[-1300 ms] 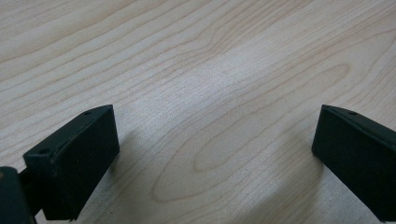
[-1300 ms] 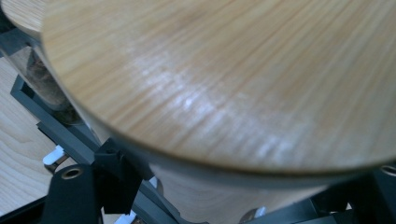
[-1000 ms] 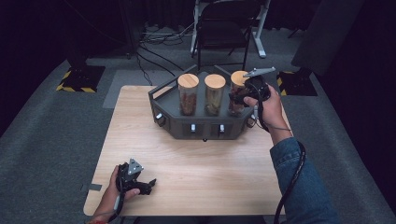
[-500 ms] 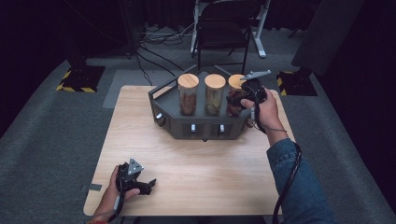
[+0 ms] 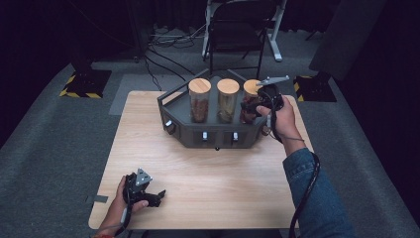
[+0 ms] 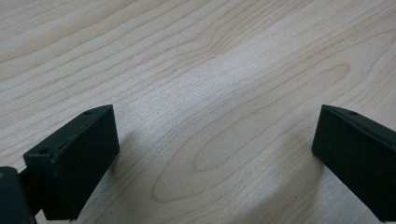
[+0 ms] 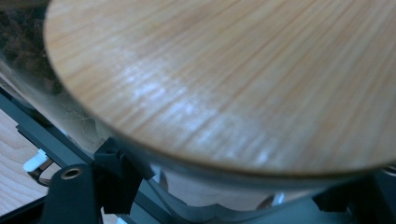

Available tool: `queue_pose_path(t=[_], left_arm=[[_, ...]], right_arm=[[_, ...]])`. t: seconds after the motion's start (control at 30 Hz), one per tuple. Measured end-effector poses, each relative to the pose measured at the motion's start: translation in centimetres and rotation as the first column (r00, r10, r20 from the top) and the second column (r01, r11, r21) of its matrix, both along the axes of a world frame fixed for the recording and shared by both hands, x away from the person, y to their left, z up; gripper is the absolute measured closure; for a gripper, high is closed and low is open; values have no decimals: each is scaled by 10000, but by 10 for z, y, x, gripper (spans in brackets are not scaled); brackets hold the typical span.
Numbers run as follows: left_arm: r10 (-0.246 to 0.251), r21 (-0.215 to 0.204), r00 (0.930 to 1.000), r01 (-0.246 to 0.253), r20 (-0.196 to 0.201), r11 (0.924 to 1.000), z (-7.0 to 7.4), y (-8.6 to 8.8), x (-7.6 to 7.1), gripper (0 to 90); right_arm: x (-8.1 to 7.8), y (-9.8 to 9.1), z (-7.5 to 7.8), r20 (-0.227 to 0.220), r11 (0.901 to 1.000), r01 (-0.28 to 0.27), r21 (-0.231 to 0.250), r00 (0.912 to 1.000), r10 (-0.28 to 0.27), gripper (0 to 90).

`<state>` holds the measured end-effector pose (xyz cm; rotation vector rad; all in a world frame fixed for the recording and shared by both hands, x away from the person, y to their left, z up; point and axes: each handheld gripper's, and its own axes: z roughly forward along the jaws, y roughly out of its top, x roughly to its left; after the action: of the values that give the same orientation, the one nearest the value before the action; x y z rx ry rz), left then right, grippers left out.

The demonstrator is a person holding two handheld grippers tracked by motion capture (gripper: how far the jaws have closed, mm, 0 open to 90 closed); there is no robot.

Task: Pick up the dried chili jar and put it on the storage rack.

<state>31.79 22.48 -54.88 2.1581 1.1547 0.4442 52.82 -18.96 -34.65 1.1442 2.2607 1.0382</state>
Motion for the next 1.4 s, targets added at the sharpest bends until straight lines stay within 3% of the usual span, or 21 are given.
queue_pose_path(t=[0.13,0.6,0.83,1.0,1.07,1.4], left_arm=[[23,-7,10000,-23,-9,10000,0,0,0,6],[19,-1,10000,-19,-17,10000,0,0,0,6],[23,-5,10000,-23,-11,10000,0,0,0,6],[18,-3,10000,-18,-18,10000,0,0,0,6],[3,1,10000,-3,-5,10000,0,0,0,6],[3,-4,10000,-3,13,10000,0,0,0,6]], right_arm=[[1,-4,-2,-9,9996,53,259,10000,-53,253],[-2,-3,-5,348,9996,88,287,9993,-98,241],[-4,-2,-1,859,9995,289,127,9959,-299,169],[-5,1,-1,986,9989,432,-208,9943,-409,85],[-5,1,-2,922,9992,384,-129,9950,-371,41],[-6,2,-3,942,9994,263,-238,9953,-240,26]])
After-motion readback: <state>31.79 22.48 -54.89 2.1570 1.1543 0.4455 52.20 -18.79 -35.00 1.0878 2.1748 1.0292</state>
